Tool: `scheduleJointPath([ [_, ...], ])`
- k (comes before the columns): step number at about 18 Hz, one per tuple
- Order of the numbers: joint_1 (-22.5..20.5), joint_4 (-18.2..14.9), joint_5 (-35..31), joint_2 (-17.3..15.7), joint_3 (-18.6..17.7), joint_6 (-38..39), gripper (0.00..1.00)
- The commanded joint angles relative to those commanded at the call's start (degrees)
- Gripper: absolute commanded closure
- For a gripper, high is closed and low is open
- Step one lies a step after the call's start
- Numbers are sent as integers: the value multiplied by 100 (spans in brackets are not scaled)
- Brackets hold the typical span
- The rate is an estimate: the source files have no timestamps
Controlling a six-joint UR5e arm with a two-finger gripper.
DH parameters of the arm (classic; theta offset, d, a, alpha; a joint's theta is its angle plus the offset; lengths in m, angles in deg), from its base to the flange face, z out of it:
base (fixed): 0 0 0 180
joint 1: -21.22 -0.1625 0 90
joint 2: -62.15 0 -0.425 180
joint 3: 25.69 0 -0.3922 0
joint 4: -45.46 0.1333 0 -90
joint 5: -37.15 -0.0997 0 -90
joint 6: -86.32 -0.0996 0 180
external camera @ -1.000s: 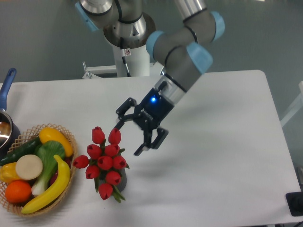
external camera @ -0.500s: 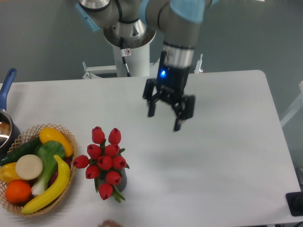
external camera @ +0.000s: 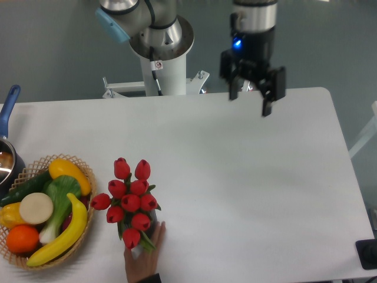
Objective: Insert the flowers into the vase
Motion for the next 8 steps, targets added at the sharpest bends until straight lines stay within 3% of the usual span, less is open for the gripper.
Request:
scheduleJointPath([
  [3,-325,-352,35,-97,-26,-476,0],
  [8,-423,-379,193,-115,-35,-565,0],
])
